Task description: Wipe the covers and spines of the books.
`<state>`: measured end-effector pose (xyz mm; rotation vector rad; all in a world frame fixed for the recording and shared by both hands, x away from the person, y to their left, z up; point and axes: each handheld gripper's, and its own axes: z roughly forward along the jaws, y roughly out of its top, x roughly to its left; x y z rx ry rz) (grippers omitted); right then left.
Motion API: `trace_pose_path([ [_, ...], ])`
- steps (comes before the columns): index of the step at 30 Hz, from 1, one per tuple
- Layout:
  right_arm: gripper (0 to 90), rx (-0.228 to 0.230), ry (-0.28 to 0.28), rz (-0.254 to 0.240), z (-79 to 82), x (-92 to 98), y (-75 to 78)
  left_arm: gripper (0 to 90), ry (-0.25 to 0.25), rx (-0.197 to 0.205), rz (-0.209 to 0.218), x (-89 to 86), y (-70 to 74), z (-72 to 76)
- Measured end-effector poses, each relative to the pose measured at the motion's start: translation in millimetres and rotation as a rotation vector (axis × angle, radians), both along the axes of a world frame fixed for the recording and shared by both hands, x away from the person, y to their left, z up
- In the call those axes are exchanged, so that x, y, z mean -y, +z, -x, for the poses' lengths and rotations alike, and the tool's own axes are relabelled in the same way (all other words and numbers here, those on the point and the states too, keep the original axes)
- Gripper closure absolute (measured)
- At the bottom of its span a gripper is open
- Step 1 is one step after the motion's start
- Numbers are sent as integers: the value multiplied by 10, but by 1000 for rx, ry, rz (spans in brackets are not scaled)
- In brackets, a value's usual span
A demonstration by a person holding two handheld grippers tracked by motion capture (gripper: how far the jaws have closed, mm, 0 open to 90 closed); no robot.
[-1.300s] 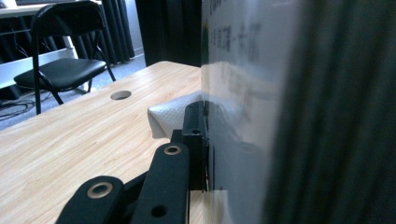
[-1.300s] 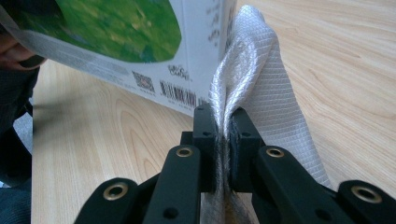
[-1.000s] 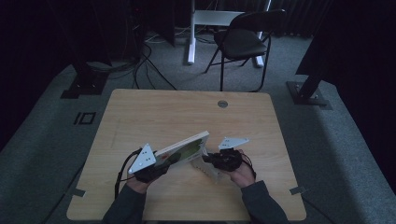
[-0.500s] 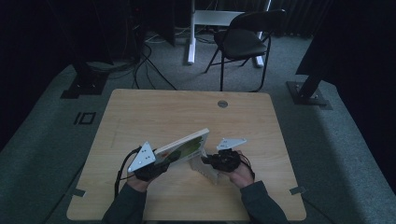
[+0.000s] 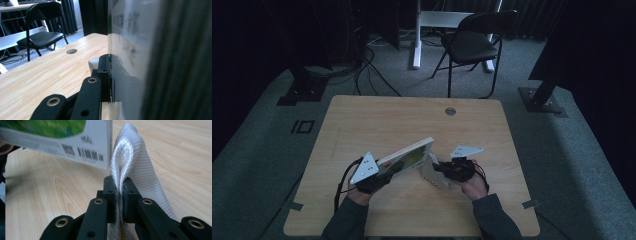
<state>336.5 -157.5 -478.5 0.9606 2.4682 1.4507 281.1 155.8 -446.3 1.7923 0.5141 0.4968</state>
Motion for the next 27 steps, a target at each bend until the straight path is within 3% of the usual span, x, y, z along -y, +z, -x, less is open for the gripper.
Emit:
trace_pose_path([
  [13,837,62,-29,-47,81,83,224,779,14,2,-44,46,-65,-11],
  [27,837,83,-20,-86,116,107,312,779,7,-7,-71,85,-122,-22],
])
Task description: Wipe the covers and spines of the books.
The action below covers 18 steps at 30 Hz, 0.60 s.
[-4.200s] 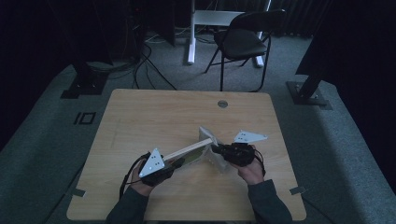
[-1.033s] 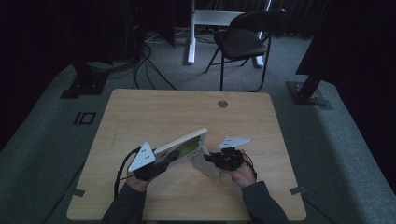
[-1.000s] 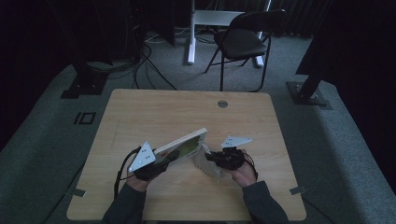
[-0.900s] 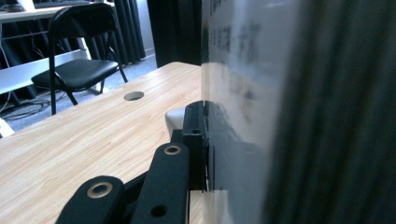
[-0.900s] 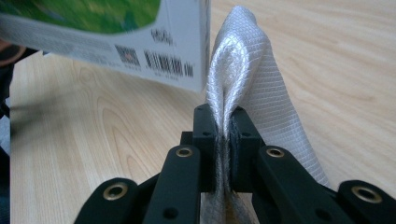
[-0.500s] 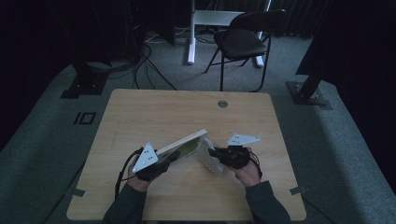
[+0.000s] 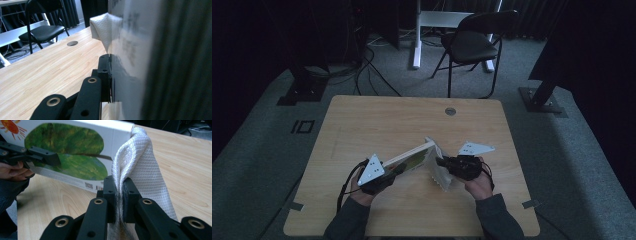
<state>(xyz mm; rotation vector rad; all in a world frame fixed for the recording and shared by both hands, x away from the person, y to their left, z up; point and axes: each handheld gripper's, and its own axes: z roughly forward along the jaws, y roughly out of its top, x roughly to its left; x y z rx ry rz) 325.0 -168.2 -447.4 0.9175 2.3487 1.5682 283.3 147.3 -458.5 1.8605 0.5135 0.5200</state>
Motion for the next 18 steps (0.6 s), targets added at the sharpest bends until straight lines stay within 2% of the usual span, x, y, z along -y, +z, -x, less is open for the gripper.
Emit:
trace_pose_path([
  [18,835,21,21,-2,13,-57,71,779,-27,-18,-5,72,-39,-3],
])
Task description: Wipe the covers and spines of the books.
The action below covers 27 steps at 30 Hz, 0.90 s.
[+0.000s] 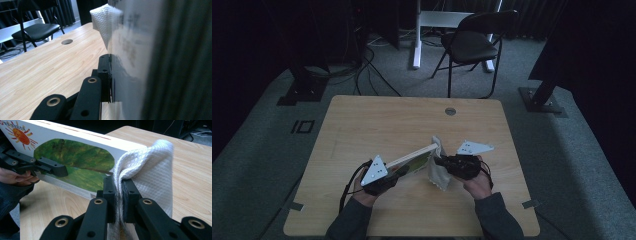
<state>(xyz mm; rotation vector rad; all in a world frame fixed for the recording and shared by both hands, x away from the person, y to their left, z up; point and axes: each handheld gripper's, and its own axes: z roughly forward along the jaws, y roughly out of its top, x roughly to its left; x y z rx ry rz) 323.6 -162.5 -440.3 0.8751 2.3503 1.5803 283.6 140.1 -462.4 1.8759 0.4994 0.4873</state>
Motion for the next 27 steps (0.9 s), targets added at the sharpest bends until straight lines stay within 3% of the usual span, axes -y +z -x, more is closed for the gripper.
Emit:
trace_pose_path([
  [27,835,9,39,15,38,-132,8,779,2,1,-24,59,-21,5],
])
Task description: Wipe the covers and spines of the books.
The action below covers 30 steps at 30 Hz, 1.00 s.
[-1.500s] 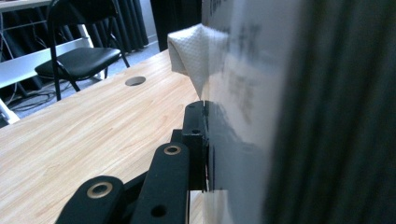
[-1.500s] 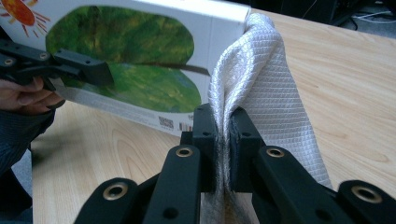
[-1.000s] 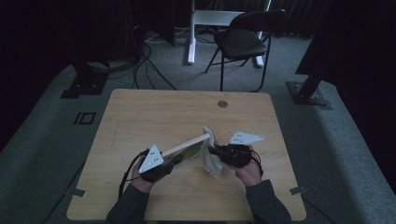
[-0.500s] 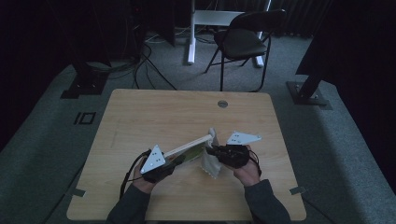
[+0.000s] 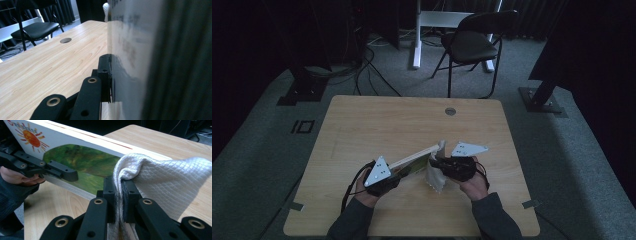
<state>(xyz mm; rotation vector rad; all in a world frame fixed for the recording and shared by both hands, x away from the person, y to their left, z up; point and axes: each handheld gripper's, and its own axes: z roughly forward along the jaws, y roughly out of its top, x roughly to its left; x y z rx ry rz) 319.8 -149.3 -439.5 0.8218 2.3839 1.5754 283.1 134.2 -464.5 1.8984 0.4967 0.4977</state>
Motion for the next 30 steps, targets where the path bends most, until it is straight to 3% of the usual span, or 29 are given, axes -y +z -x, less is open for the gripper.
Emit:
trace_pose_path([
  [30,835,24,80,16,99,-211,84,778,3,-23,-23,59,-33,-39],
])
